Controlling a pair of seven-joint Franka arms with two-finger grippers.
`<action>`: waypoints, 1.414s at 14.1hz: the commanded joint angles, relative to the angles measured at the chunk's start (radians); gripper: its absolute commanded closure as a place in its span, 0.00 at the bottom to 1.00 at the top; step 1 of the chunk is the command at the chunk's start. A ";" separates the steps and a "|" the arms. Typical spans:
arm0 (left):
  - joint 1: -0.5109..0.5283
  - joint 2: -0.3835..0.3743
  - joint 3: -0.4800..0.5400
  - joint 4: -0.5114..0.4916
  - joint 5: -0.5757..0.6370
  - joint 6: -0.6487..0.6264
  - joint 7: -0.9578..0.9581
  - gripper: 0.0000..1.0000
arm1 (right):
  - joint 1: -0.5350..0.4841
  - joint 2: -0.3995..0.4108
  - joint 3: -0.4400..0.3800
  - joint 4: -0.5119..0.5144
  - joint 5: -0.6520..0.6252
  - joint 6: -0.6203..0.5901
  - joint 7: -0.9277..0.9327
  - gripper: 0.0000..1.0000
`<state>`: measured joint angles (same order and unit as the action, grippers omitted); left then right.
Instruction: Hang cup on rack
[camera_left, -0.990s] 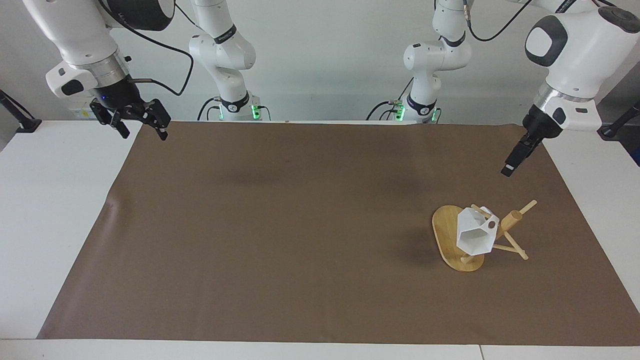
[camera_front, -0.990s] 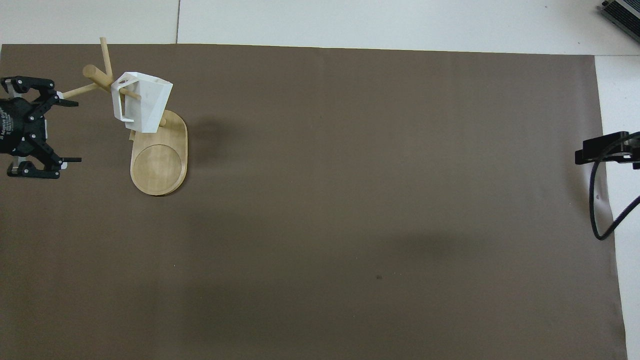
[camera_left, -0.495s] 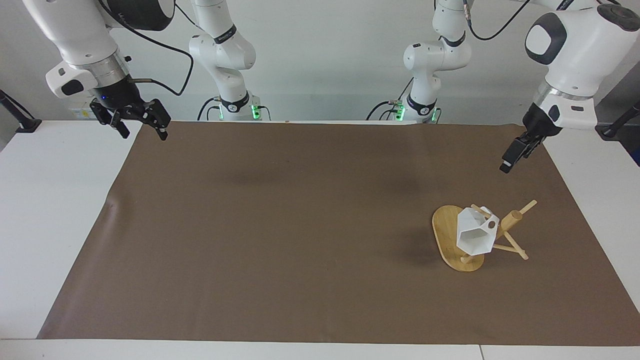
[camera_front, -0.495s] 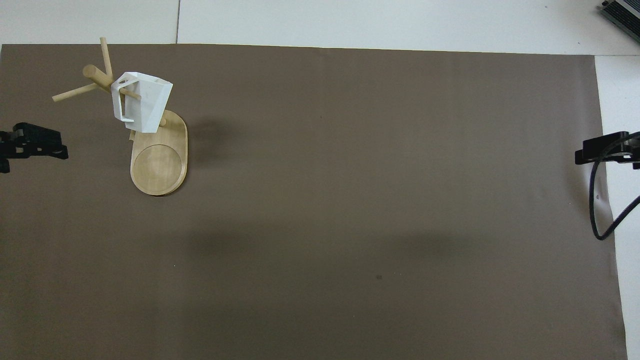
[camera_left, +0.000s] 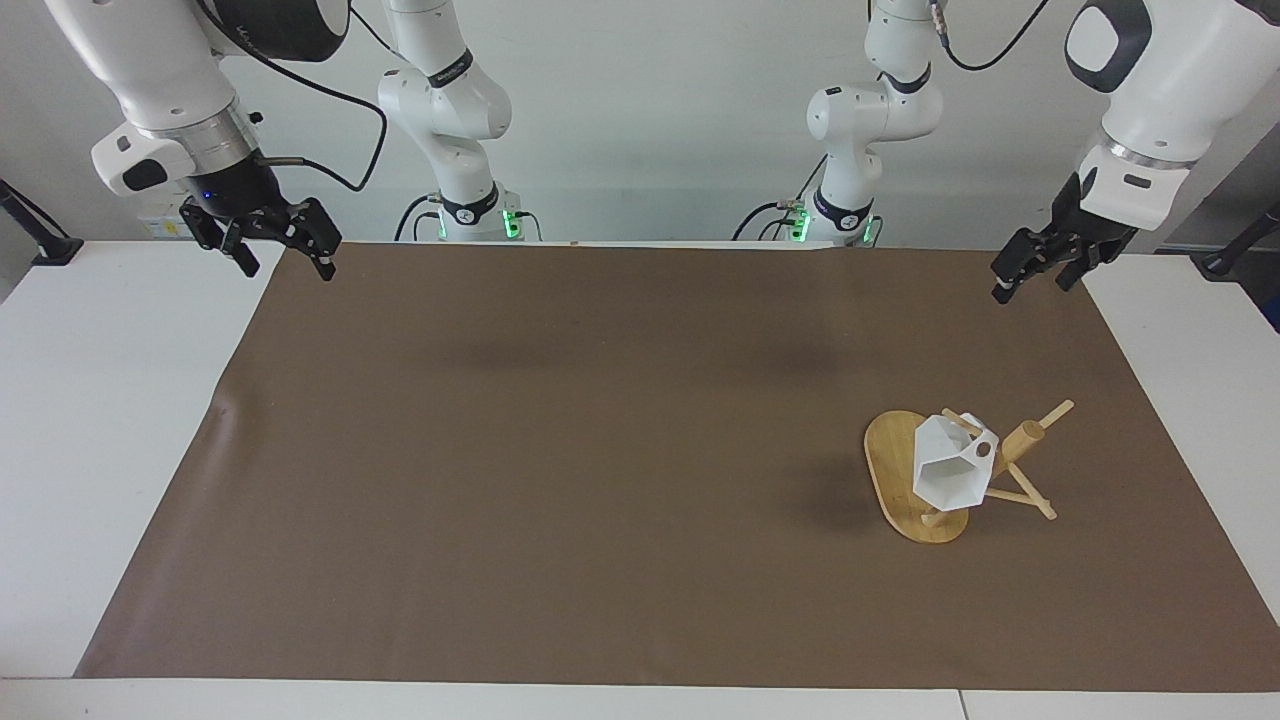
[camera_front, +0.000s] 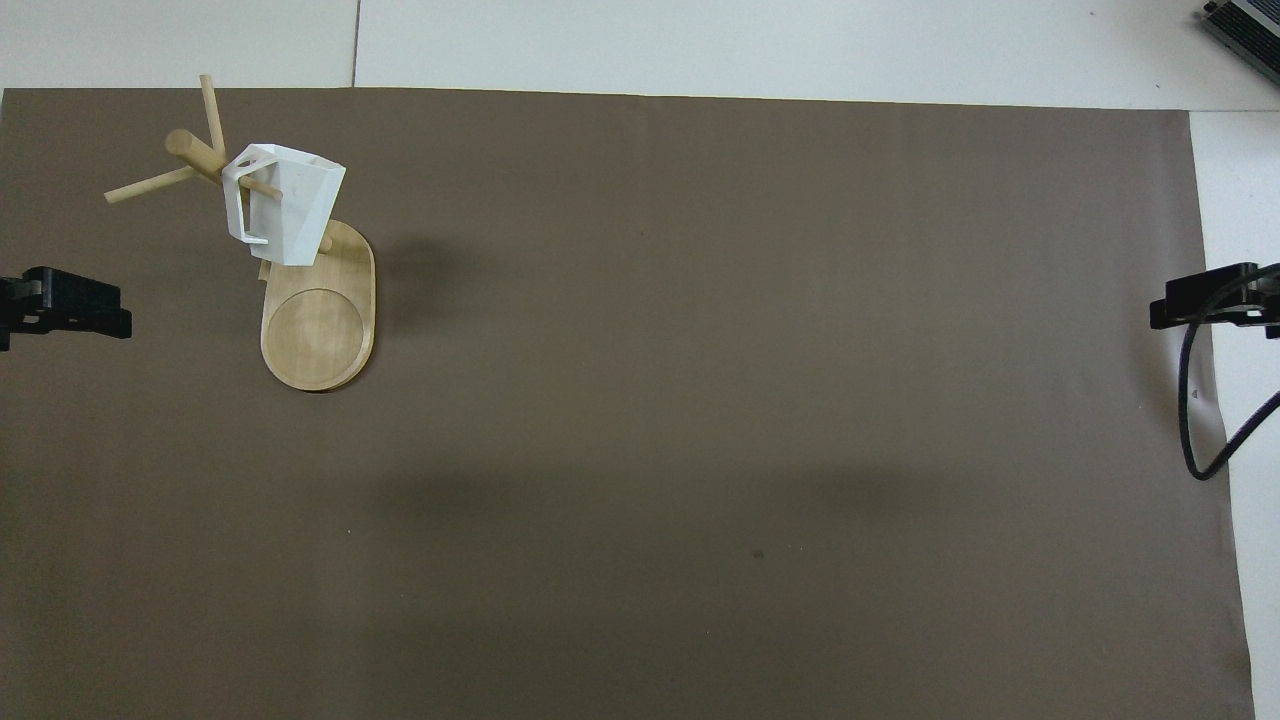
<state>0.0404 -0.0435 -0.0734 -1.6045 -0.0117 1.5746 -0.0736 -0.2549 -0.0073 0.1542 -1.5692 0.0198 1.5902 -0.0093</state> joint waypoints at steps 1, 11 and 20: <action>-0.048 -0.006 0.021 0.038 0.027 -0.025 0.020 0.00 | -0.006 -0.010 0.004 -0.005 0.002 -0.015 -0.023 0.00; -0.089 -0.012 0.075 0.035 0.007 -0.027 0.117 0.00 | -0.006 -0.010 0.004 -0.005 0.002 -0.016 -0.023 0.00; -0.089 -0.022 0.072 0.009 -0.034 0.001 0.055 0.00 | -0.006 -0.010 0.004 -0.005 0.002 -0.016 -0.023 0.00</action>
<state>-0.0513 -0.0469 -0.0035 -1.5677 -0.0277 1.5514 0.0033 -0.2549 -0.0073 0.1542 -1.5692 0.0198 1.5902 -0.0093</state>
